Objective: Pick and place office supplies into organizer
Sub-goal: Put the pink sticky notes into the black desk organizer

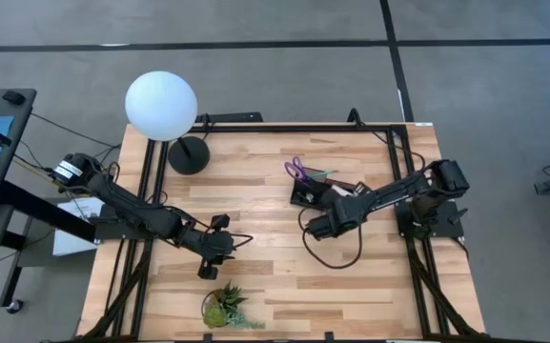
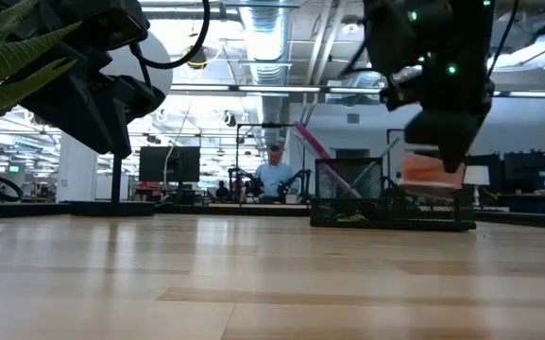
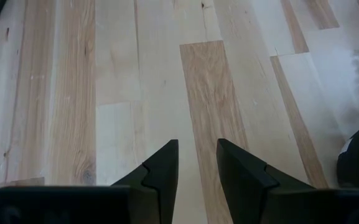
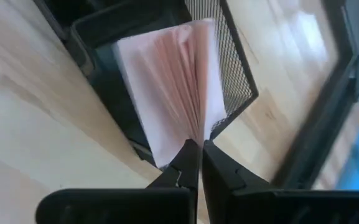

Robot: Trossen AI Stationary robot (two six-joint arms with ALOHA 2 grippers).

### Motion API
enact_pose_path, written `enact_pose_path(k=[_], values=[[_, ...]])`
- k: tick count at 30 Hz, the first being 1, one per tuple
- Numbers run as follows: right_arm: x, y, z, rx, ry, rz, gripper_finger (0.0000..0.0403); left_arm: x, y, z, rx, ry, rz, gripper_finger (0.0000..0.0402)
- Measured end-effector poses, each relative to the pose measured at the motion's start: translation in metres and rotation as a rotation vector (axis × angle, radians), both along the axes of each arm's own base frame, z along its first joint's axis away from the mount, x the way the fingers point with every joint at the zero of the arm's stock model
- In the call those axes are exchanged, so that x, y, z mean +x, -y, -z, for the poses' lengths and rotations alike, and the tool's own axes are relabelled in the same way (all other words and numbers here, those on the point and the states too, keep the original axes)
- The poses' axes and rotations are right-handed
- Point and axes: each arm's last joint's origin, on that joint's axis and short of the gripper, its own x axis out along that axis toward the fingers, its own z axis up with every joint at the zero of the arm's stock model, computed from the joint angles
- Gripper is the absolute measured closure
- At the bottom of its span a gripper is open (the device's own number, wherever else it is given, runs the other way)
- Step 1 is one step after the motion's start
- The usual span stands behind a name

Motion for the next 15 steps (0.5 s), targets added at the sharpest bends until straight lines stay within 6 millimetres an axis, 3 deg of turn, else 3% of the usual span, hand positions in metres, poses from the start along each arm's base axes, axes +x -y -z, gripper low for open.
enact_pose_path(k=[5,10,15], values=[[-0.0005,0.0003,0.0081,-0.001,-0.113,-0.050,0.0403,0.0001,0.0001,-0.0001,-0.002,0.002,-0.001,0.0297],[0.0017,0.0020,0.0078,-0.070,-0.105,-0.110,0.0401,0.0002,0.0001,-0.0001,-0.003,0.002,-0.003,0.0297],[0.0016,0.0082,0.0064,-0.084,-0.130,-0.123,0.0367,0.0002,-0.0001,-0.0001,-0.007,0.002,-0.014,0.0297]])
